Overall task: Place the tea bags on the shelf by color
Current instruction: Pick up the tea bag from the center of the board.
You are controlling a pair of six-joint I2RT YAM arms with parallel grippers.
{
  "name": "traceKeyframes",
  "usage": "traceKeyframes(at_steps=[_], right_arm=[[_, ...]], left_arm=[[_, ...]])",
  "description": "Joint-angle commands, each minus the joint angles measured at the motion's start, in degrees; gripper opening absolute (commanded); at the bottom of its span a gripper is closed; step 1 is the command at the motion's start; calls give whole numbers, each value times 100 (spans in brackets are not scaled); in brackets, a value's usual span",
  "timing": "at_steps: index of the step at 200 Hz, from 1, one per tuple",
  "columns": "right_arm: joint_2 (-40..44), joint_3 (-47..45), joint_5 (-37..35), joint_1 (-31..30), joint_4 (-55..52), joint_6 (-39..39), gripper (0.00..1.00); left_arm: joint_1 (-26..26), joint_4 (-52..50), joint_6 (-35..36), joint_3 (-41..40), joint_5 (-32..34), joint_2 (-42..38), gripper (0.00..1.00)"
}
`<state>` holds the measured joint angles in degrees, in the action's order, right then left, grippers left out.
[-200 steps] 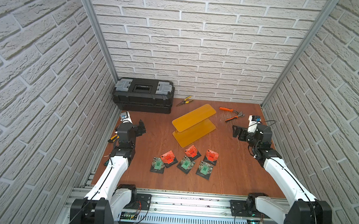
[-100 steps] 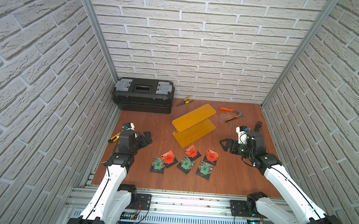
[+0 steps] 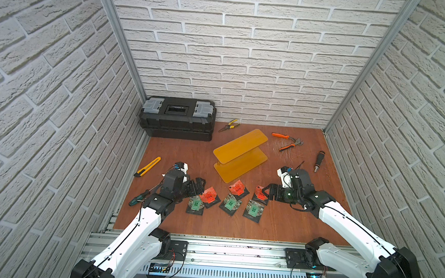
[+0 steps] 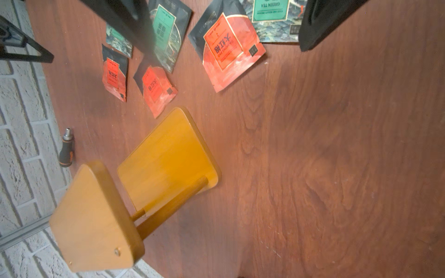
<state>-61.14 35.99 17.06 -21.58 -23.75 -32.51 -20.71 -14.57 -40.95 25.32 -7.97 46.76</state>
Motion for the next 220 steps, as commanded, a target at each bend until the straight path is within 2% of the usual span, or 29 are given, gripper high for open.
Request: traceKeyframes(at_steps=[1,55,125,154,220], right_arm=[[-168,-65,-63,-102,153,-260,82],[-354,-131,-705,-128,-115,-626,80],[-1016,-8,-854,-133,186,-697,72],[-1339,131,-822,-119,325,-701,64],[-2023,488,-717,-111,562,-722,63]], left_arm=[[-352,378,-179,-84,99,152,99],[-1153,764,-357,28,545,612,98],[-1957,1280,-488,367,787,1385,98],[-2149,1547,-533,513,783,1756,97],[-2376,1674,-545,710,782,2058,94]])
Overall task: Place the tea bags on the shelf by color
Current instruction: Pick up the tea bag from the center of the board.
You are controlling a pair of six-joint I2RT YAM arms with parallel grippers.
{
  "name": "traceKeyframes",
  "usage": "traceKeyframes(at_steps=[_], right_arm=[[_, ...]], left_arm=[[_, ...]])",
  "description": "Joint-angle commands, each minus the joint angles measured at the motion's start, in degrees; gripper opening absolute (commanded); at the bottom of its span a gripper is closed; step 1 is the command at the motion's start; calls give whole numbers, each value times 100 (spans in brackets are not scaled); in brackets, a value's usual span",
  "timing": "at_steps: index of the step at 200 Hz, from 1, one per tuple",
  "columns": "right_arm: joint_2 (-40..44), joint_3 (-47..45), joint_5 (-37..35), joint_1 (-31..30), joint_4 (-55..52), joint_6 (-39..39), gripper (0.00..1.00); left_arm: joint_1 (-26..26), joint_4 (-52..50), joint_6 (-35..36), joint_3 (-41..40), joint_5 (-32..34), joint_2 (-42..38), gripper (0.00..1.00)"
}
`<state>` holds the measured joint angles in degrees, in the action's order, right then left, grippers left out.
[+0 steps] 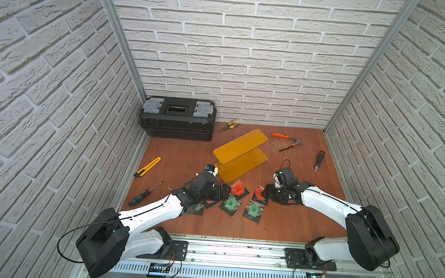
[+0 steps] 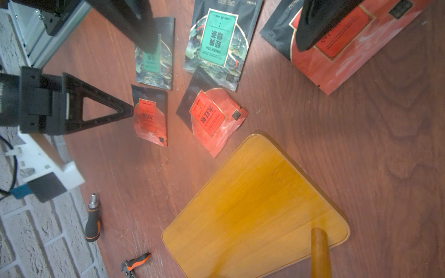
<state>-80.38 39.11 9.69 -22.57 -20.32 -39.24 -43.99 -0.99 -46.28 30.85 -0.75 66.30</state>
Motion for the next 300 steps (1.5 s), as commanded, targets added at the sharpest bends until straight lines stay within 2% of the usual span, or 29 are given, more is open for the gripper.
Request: traceKeyframes(at_steps=[1,91,173,300], right_arm=[[-109,175,17,-12,220,-49,63],[-289,148,335,-2,427,-59,59],[-96,88,386,-3,325,44,47],[-292,-201,318,16,598,4,39]], left_arm=[[-49,322,-7,162,59,112,93],[-353,898,-46,717,-228,1155,83],[-664,1299,-133,1407,-508,2368,70],[-787,1644,-266,1983,-1064,3399,55]])
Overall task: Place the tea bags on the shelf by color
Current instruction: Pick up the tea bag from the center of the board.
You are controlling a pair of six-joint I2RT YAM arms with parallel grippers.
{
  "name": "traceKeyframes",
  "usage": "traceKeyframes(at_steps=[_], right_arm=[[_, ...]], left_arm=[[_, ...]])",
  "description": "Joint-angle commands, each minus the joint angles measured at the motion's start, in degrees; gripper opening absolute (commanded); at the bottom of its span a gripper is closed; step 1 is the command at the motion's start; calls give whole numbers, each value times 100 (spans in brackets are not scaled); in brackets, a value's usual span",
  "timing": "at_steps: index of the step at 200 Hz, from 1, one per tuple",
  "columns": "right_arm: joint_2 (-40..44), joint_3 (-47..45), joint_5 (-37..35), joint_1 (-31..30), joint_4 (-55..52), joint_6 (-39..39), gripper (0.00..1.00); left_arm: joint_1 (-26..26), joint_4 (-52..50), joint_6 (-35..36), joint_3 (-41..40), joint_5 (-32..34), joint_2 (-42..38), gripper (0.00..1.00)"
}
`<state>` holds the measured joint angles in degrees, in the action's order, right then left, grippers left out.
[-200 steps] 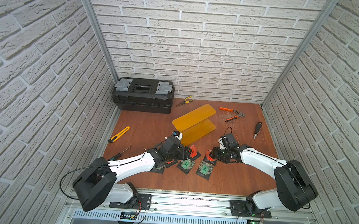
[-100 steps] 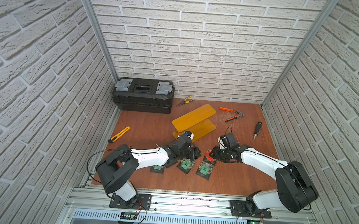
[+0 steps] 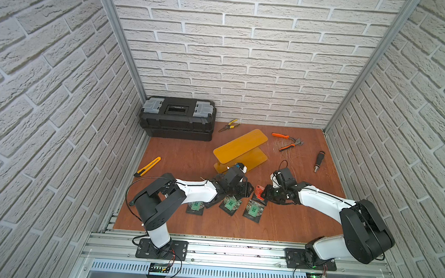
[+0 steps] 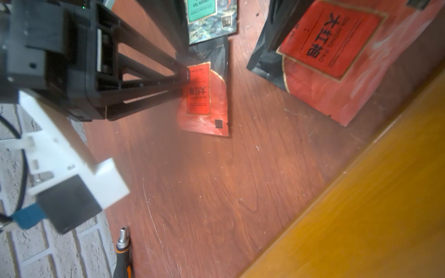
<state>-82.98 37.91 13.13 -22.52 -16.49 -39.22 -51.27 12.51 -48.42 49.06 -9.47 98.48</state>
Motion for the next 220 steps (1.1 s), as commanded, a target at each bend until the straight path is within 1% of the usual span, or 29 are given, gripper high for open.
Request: traceKeyframes(at_steps=[1,92,220], right_arm=[[-33,-81,-27,11,216,2,39],[-284,-140,2,62,340,12,37],[-219,-214,39,102,310,95,36]], left_arm=[[-63,294,-48,164,-198,186,55],[-85,287,-210,425,-490,733,51],[-85,189,-411,728,-704,1210,46]])
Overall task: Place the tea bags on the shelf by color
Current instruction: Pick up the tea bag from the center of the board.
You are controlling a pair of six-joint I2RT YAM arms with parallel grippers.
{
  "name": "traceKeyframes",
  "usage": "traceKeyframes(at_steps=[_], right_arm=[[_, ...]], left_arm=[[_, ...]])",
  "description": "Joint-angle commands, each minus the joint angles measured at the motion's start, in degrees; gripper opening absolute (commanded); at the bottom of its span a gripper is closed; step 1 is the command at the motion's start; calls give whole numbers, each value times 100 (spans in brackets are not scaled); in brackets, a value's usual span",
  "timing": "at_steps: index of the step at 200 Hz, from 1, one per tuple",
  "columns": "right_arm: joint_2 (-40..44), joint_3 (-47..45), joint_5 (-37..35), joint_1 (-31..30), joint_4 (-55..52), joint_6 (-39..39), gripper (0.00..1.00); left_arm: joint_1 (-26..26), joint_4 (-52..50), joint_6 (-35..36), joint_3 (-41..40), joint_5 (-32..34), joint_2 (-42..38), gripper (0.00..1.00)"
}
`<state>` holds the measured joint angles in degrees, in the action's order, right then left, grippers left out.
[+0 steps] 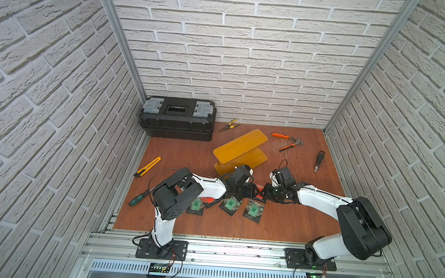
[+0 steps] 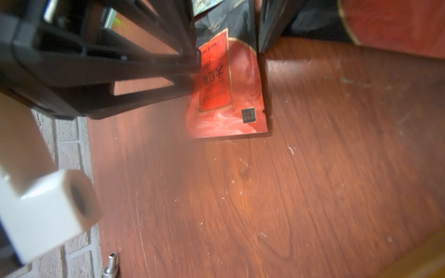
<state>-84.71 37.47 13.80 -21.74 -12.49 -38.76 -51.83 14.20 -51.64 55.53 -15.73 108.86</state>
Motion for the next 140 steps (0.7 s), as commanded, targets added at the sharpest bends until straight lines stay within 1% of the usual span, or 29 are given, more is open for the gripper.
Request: traceKeyframes(at_steps=[1,39,95,115,140], right_arm=[[-50,-170,-32,31,-88,51,36],[-37,-179,-15,47,-94,60,35],[-29,-183,-10,69,-91,82,35],[-11,-188,-9,73,-94,97,35],[24,-183,0,82,-119,119,36]], left_arm=[[-29,26,-91,81,-79,180,46],[-29,149,-127,75,-136,187,43],[-29,558,-192,-67,-147,46,33],[-27,624,-198,-90,-129,14,31],[-20,645,-196,-94,-117,0,26]])
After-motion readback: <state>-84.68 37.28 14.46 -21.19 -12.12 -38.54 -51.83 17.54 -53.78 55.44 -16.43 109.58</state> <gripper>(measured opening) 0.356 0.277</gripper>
